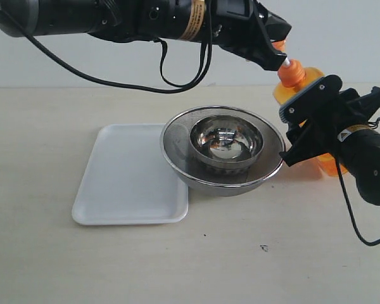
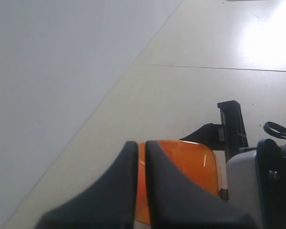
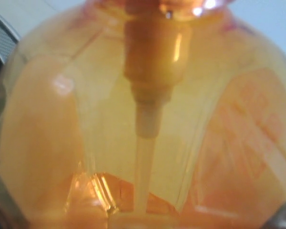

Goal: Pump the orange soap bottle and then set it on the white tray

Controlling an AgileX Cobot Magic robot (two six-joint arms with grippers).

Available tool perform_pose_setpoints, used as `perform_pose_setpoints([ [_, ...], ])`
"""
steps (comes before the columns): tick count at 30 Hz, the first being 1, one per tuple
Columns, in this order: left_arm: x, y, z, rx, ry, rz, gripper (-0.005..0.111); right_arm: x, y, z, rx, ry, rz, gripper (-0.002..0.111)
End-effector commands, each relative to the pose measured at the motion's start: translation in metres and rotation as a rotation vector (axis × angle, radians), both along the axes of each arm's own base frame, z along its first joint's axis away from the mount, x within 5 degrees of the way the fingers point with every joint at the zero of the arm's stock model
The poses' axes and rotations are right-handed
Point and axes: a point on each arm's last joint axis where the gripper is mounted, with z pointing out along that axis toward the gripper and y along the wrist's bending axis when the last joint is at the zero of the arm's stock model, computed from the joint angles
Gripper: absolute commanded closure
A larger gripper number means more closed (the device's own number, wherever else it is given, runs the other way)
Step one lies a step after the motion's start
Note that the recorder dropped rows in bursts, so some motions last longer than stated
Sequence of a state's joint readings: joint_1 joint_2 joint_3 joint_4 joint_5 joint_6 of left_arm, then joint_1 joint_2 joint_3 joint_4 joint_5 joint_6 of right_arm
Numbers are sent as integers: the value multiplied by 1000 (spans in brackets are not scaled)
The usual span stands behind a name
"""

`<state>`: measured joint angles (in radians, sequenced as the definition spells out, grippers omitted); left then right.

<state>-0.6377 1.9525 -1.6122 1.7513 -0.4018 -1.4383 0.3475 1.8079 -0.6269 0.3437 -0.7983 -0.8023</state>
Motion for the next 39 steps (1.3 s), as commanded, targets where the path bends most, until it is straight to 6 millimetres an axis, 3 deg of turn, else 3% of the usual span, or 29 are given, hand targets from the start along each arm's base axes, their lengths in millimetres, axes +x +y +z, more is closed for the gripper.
perform_pose_setpoints([
  [1,1,0,4,-10,-7,26,102,-3,0,-8,25,75,-7,107],
  [7,3,1,3,-7,-13,49,102,-3,0,-8,33,75,-10,107],
  [12,7,-2,-10,9,7,51,102,-3,0,-8,33,75,-10,107],
  [30,6,-3,-10,8,14,30,102,-3,0,-8,33,75,-10,107],
  [39,8,-7,-25,21,53,11,102,-3,0,-8,33,75,-10,107],
])
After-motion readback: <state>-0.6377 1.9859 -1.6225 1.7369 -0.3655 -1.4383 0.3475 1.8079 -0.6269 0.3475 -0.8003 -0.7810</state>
